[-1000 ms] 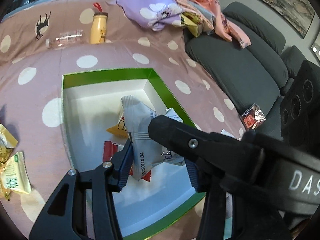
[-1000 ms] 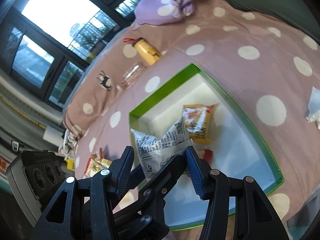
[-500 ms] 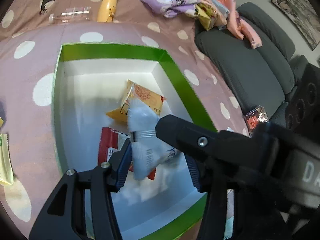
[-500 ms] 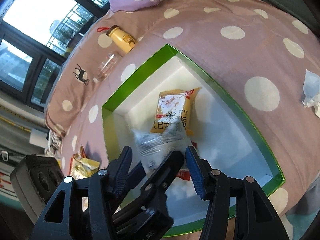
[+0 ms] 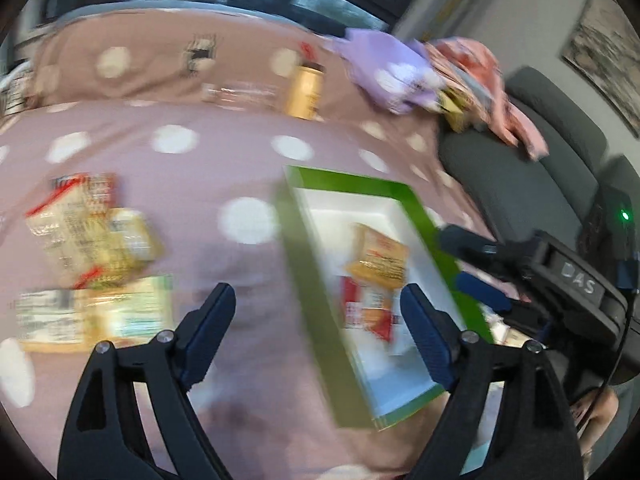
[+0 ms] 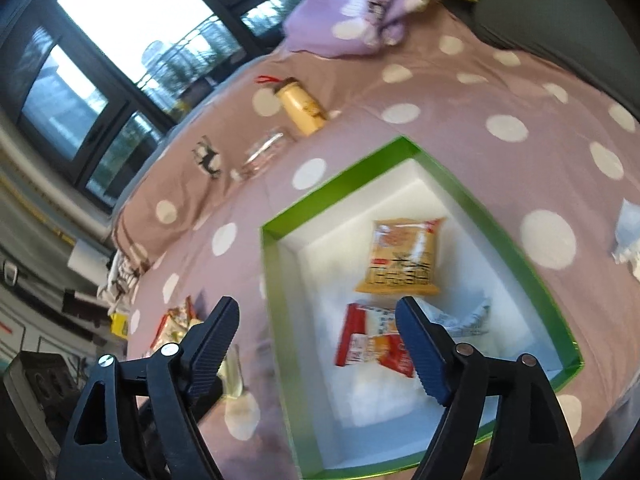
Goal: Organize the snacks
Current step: 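Return the right tool to the green-yellow corn snack bag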
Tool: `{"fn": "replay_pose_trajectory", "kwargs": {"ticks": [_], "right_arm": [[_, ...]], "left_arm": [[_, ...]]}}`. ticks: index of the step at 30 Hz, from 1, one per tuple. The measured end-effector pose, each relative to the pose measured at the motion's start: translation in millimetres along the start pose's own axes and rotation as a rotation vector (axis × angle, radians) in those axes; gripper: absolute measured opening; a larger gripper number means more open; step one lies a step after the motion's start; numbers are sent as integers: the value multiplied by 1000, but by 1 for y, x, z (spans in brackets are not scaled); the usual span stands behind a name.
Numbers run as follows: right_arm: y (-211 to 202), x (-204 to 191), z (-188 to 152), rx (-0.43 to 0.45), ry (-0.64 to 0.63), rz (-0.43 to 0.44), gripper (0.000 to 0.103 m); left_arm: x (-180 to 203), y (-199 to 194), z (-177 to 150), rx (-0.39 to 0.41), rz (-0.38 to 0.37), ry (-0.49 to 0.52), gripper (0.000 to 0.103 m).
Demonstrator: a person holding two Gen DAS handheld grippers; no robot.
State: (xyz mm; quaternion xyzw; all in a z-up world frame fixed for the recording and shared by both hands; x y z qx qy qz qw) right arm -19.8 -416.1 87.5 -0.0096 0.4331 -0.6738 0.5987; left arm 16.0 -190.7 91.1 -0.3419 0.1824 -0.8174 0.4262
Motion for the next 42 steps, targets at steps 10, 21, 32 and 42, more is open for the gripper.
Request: {"fn": "replay_pose_trajectory", "kwargs": {"ticks": [10,21,32,42], "right_arm": [[8,-70,-29,1,-163,113,87],[66,-137,-96,-174,-352,129,88],[132,-158,-144,-385,-430,63,88],[172,-168,-159,-411,-523,-44,88]], "left_arm": [[-123,-69,-3,51,227,-97,90],[-200,-74,-28,12,357,-258,97],[-207,-70,-35,-38,358,-302,96],[-210,-64,-33,-49,366,-315,96]]}}
Point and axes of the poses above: each gripper's, at about its wrist camera, not at the fingertips, and y roughly the way its jaws point, x to its right, z to its top, the point moved 5 cm from there along y, roughly the way its jaws point, and after that the axes turned 6 degrees about x, right-handed, at the moved point
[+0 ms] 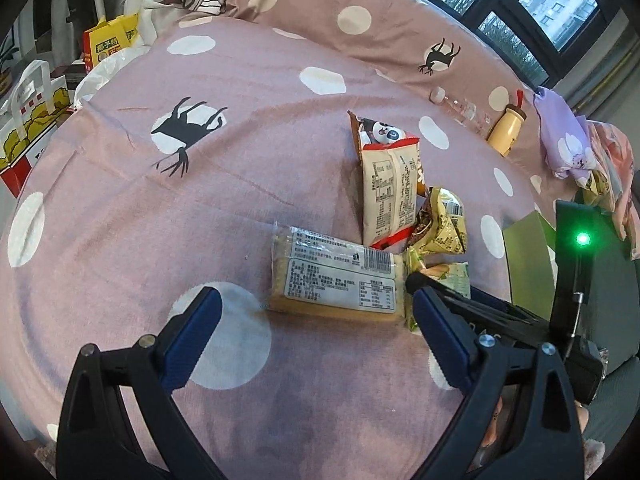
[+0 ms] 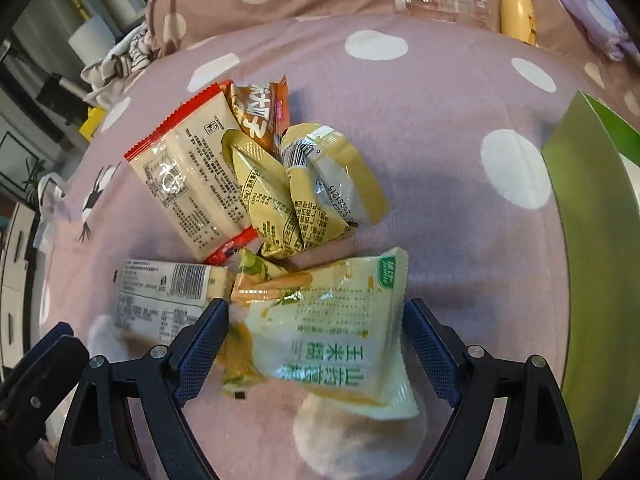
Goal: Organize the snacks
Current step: 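Grasp the green-yellow corn snack bag with the right tool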
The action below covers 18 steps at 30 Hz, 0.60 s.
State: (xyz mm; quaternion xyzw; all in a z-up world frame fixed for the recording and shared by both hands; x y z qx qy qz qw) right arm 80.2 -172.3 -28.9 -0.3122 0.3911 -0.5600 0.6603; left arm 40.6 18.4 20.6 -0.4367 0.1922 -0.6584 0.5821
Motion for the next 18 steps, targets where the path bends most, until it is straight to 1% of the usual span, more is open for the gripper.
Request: {"fn": "replay_pose_trajectory", "kwargs": {"ticks": [1,3,5,7,10,13,16,18], "right_arm": [[0,0,1,7,7,4,88],[-2,1,2,5,13,16,81],[-5,-1,1,13,1,46,58],[-9,0,-1,22,-5,26,55],[-14,-2,-3,34,-9,40,49],[-23,-5,-7,23,7,94,47],[-38,-16,-17,7,-14,157,47],[-45,-24,-27,-19,-20,219,47]], "left_arm": [[0,1,0,-2,0,0,96],[-1,3,1,-6,6,-3,96],[0,4,1,-9,7,-1,96],[1,4,-1,-12,6,6,96],[3,3,-1,-9,6,11,96],[1,2,-2,-8,9,8,96],[-1,1,-2,-6,12,1,96],[-2,-1,-3,-5,15,0,96]]}}
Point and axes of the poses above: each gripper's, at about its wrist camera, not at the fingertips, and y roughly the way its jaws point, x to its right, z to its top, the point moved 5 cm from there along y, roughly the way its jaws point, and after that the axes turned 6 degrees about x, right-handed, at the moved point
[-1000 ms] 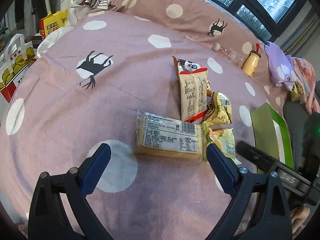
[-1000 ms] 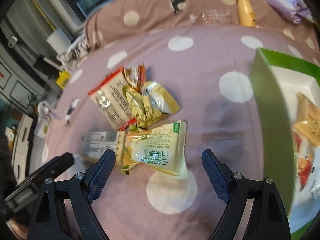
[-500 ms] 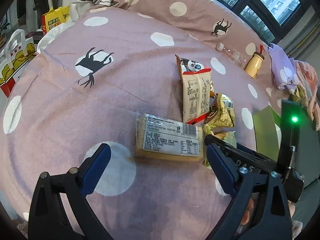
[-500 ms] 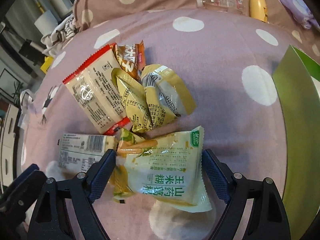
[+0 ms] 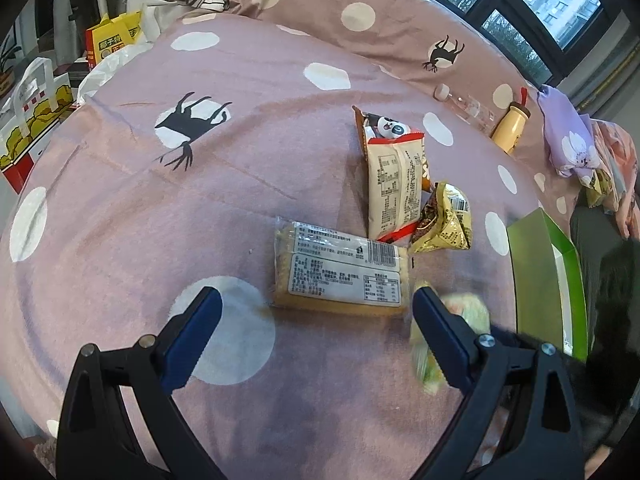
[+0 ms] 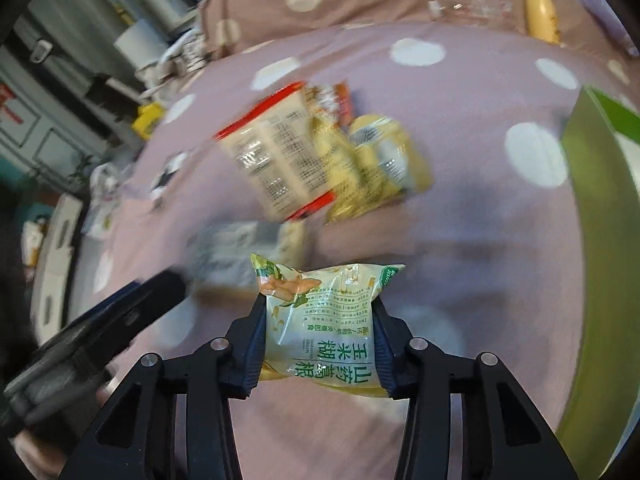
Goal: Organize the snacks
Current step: 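Grasp the green-yellow corn snack bag with the right tool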
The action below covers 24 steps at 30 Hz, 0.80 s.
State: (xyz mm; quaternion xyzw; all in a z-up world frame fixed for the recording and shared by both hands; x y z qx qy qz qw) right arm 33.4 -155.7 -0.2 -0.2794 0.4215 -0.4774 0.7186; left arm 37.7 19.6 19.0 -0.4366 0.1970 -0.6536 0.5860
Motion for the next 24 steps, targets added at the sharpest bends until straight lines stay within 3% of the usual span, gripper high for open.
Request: {"fn": "replay_pose_trajectory", "kwargs": {"ticks": [7,11,17,24], "right_arm": [[8,-3,-24,-76,-12,46,51],[-13,6,-22,-5,40,60,64],[-55,35,-13,134,211,157,64],[-36,35,-16,70,265,203,64]], "left_arm": [[1,-3,-7,-6,2,14,93],[9,-3,-15,-19,-19,55,80],[29,-4,-32,-59,-128,81,73],[61,8,-54,-116,-204,147,67]]}}
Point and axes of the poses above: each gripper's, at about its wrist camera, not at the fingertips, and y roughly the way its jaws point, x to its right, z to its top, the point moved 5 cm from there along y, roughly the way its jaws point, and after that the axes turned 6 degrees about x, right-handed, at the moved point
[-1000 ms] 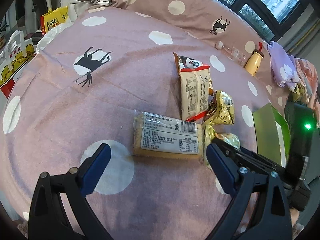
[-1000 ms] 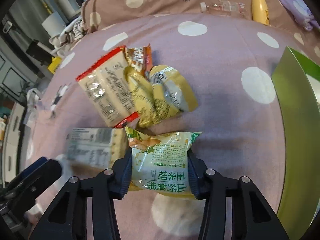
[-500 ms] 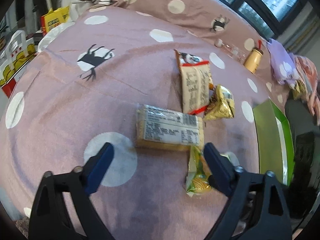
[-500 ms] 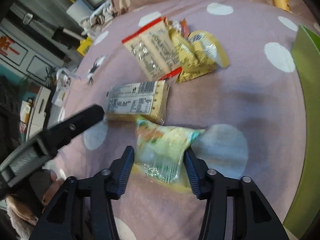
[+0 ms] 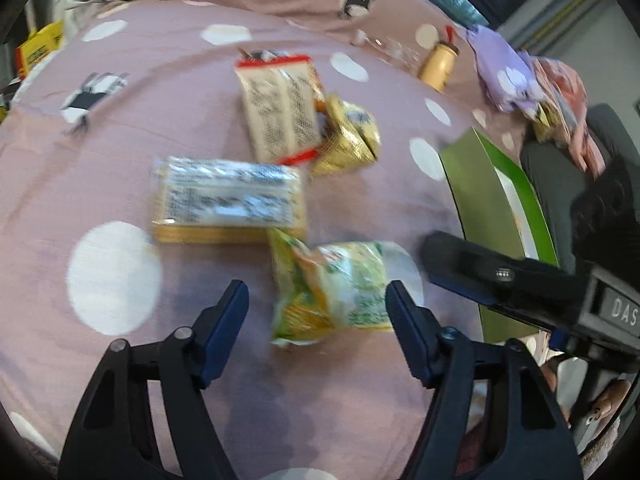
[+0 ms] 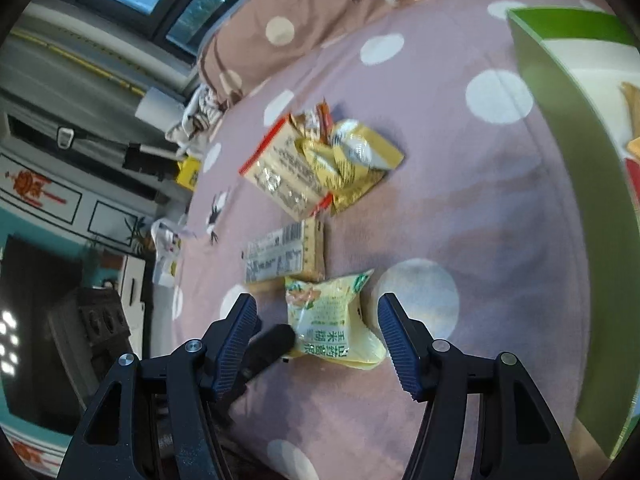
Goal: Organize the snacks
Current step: 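Grasp the green-yellow corn snack bag with the right tool, then lift the corn snack bag and carry it over the green box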
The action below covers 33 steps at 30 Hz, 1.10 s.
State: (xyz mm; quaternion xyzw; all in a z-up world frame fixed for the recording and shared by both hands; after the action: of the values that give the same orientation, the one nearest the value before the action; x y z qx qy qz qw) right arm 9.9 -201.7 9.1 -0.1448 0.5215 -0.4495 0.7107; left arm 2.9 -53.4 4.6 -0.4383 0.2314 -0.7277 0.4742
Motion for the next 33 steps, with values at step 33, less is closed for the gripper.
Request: {"fn": "replay_pose_trajectory", "kwargs": {"ticks": [33], "right_arm": [[-12,-46,5,121,-219,-46,51]], "left_arm": [[44,-34,17,207,-40,125,39]]}}
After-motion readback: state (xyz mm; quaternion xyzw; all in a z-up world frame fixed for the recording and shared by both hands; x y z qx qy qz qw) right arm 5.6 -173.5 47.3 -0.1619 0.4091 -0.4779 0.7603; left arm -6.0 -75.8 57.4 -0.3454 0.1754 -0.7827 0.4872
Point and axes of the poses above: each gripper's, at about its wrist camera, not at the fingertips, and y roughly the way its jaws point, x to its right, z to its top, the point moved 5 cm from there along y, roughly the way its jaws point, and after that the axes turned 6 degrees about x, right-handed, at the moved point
